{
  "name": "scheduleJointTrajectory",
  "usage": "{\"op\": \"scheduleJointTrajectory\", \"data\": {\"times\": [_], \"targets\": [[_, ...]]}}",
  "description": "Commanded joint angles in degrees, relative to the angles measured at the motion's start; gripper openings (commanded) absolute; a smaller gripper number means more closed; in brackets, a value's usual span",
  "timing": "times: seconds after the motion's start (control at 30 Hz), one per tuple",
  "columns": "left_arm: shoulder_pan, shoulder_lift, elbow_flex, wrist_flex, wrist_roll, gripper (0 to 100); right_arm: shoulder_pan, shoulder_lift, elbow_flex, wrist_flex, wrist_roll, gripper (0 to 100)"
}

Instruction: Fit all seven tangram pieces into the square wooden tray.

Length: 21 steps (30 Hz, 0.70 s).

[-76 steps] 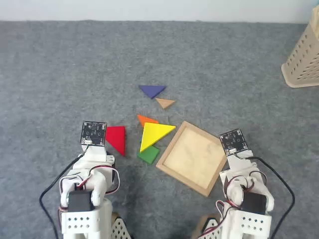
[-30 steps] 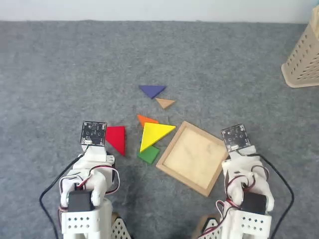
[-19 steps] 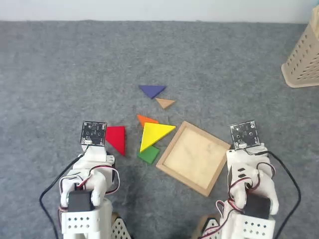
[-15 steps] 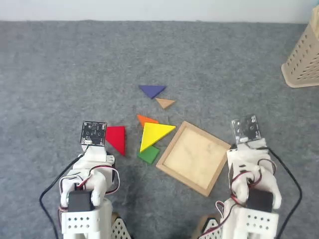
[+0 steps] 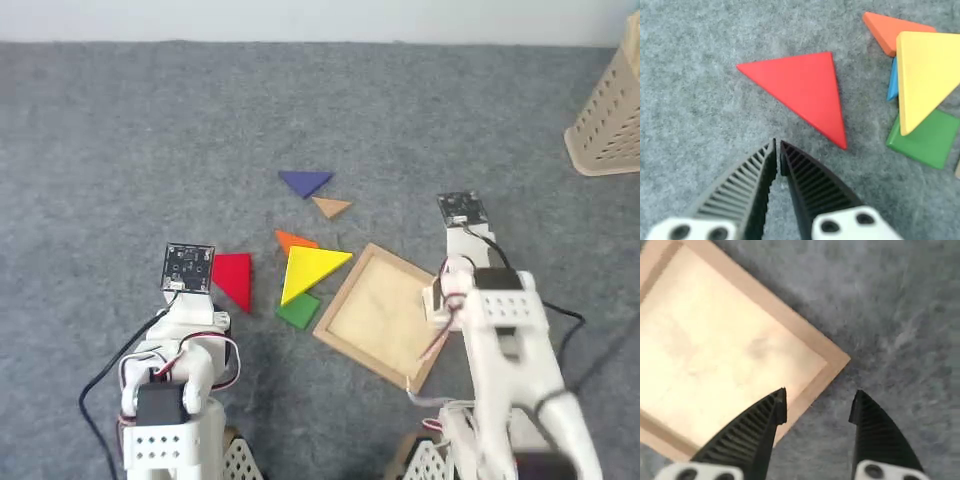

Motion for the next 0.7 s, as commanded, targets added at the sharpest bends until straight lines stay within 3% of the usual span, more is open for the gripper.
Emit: {"op": "scheduleJointTrajectory", "data": {"times": [0.0,0.23,0.4,0.67], "targets": [[-0.2,-0.4,-0.3,0.2,0.4,1,-0.5,7.5,-4.0,-3.4,-8.9,21.3],[-0.2,-0.4,-0.3,0.2,0.4,1,0.0,14.0,-4.0,-7.6,-9.3,19.6],[-0.2,-0.4,-0.3,0.2,0.4,1,0.0,15.0,-4.0,-11.6,-9.1,3.7],[-0.2,-0.4,-0.3,0.2,0.4,1,2.1,15.5,-10.5,-13.2,0.6,0.8]]}}
